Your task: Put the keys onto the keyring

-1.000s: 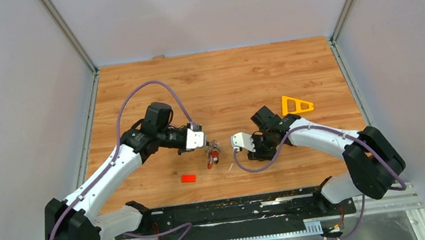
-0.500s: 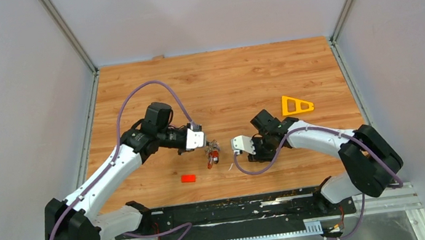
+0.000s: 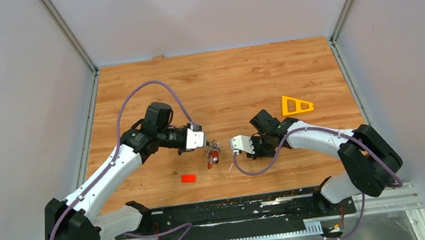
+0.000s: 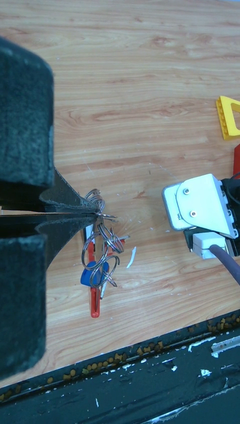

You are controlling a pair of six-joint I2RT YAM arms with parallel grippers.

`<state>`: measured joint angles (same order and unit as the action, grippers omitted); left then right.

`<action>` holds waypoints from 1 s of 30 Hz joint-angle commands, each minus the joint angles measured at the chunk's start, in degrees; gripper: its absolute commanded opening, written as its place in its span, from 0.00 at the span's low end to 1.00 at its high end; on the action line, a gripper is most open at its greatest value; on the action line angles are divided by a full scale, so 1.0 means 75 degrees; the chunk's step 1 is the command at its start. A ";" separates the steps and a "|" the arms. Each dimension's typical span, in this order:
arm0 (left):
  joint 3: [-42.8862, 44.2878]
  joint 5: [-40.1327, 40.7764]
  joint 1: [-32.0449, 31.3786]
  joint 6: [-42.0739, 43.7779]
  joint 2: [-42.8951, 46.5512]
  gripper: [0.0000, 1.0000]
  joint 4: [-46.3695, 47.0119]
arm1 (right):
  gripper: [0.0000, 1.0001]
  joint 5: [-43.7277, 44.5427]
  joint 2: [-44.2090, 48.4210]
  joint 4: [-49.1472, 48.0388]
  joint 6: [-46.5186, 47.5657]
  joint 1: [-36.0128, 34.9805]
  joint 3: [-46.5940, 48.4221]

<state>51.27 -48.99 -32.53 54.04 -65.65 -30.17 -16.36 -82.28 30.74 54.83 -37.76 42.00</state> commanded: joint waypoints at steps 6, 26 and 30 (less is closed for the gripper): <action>-0.0015 -0.0294 0.0037 -0.0115 0.0111 0.00 0.0331 | 0.06 0.0100 0.0427 0.0141 0.0207 -0.0024 0.0090; 0.0044 -0.0556 -0.0022 -0.0672 -0.0220 0.00 0.0651 | 0.00 -0.3078 0.1559 0.1409 0.0083 0.0149 0.1852; 0.0233 -0.0542 -0.0126 -0.0857 -0.0352 0.00 0.0637 | 0.00 -0.3703 0.1619 0.1350 -0.0047 0.0159 0.2284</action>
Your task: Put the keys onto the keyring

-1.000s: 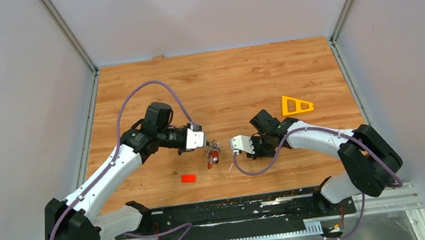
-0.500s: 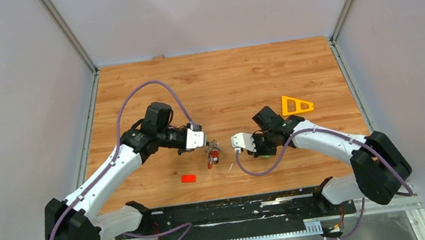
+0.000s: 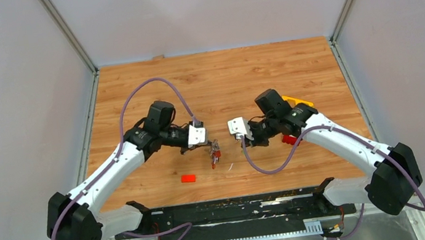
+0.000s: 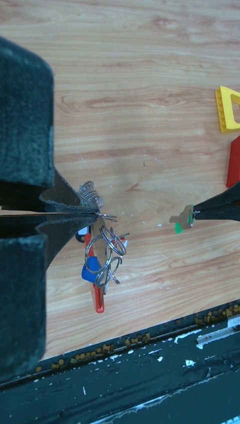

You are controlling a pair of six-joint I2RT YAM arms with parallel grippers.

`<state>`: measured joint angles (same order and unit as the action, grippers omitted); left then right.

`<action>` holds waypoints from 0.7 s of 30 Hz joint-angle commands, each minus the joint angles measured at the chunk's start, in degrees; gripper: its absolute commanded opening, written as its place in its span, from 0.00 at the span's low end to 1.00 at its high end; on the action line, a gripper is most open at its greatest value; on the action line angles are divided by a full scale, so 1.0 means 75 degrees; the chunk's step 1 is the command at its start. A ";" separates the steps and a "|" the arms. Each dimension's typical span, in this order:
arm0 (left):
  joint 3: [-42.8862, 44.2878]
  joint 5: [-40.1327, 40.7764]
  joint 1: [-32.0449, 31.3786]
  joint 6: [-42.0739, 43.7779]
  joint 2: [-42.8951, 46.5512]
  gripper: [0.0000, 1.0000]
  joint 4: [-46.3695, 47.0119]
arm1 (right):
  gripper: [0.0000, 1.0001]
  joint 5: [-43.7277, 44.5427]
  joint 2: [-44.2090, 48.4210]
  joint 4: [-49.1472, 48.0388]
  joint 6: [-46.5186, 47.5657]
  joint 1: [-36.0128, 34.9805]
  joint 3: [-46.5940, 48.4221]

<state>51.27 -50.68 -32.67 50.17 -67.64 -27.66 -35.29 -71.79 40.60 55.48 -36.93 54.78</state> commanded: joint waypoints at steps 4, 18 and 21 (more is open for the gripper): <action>0.0436 -0.0385 -0.0184 -0.0518 -0.0152 0.00 0.0341 | 0.00 -0.1569 0.0223 -0.0175 -0.0273 0.0045 0.0955; 0.0723 -0.0131 -0.0422 -0.1210 -0.0206 0.00 0.0691 | 0.00 -0.2065 -0.0002 -0.0908 -0.1453 0.0045 0.1531; 0.0674 0.0021 -0.0436 -0.1241 -0.0154 0.00 0.0784 | 0.00 -0.2151 0.0021 -0.1172 -0.1722 0.0045 0.1333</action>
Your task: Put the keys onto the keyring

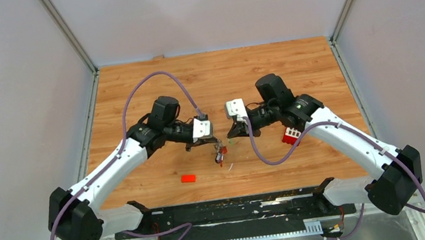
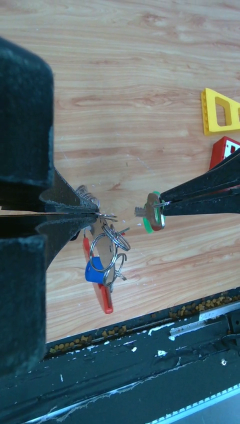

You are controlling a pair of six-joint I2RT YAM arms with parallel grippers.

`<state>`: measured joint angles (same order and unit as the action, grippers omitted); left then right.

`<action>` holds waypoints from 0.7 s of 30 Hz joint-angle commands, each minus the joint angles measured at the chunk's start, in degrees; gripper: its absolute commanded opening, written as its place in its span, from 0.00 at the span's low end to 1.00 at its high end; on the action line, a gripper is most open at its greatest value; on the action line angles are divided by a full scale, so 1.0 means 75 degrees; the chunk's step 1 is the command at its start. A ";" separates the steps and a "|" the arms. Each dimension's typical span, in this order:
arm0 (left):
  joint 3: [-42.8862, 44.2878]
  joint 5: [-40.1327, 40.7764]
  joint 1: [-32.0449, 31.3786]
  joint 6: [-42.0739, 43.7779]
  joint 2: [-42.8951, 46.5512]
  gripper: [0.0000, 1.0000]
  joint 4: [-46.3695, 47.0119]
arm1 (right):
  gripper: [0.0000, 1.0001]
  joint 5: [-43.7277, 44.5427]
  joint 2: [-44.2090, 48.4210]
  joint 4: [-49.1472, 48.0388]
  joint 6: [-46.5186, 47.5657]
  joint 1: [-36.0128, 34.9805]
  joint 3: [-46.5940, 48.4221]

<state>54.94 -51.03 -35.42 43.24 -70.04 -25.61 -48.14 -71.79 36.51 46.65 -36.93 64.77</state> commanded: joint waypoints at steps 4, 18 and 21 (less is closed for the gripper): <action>0.0143 0.0266 -0.0080 -0.0447 0.0224 0.00 0.0655 | 0.00 -0.0559 0.0034 -0.0845 -0.0642 0.0034 -0.0183; -0.0229 0.0050 -0.0074 0.0126 0.0390 0.00 0.0793 | 0.00 -0.0732 0.0097 -0.0511 -0.0119 0.0019 -0.0263; -0.0306 -0.0158 -0.0081 0.0448 0.0413 0.00 0.0735 | 0.00 -0.0659 0.0078 -0.0741 -0.0332 -0.0007 -0.0346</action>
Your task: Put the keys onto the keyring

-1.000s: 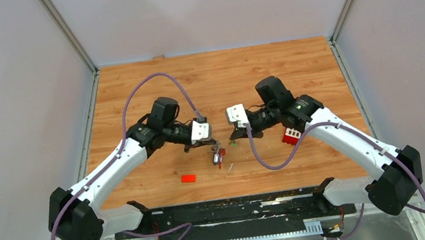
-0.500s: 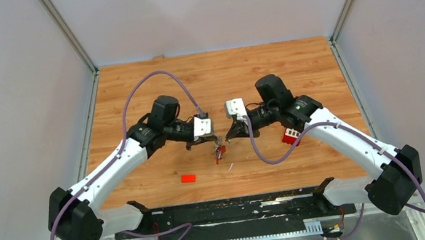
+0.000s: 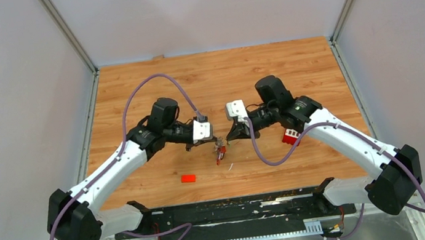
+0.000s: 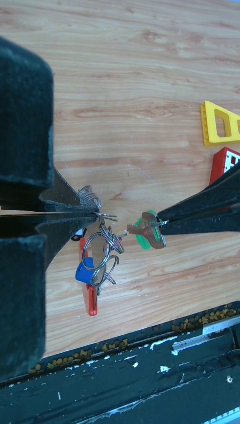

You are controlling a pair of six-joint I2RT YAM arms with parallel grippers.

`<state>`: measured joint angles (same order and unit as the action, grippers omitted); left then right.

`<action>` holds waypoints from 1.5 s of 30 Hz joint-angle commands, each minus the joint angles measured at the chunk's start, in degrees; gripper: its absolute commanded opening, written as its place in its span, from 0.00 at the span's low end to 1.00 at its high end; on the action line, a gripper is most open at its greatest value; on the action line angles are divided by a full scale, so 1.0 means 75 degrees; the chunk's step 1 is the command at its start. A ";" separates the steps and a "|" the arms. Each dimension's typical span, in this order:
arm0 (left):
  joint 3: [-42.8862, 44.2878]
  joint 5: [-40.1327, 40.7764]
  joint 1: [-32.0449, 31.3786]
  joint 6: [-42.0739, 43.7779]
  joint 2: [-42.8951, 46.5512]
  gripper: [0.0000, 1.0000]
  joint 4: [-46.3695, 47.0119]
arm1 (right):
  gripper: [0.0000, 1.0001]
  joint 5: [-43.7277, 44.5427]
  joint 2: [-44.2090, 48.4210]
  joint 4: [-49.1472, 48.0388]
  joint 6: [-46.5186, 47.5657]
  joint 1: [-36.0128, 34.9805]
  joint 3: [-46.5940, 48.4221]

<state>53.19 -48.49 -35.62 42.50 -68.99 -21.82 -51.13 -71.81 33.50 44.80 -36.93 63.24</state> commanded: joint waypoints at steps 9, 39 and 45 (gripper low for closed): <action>-0.0182 -0.0680 -0.0054 0.0800 0.0298 0.00 0.0220 | 0.00 -0.0084 -0.0153 -0.0627 -0.0266 -0.0346 -0.0378; -0.0693 -0.0739 -0.0047 0.0943 0.0476 0.00 0.0558 | 0.00 0.0298 -0.0662 -0.1058 -0.0891 -0.0704 -0.0335; -0.0760 -0.0687 -0.0048 0.0822 0.0514 0.00 0.0664 | 0.00 0.0404 -0.0791 -0.1135 -0.1128 -0.0709 -0.0261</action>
<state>47.53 -52.18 -35.64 49.39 -67.00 -20.21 -48.14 -77.12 27.59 38.37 -41.87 59.94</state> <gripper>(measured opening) 0.006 0.011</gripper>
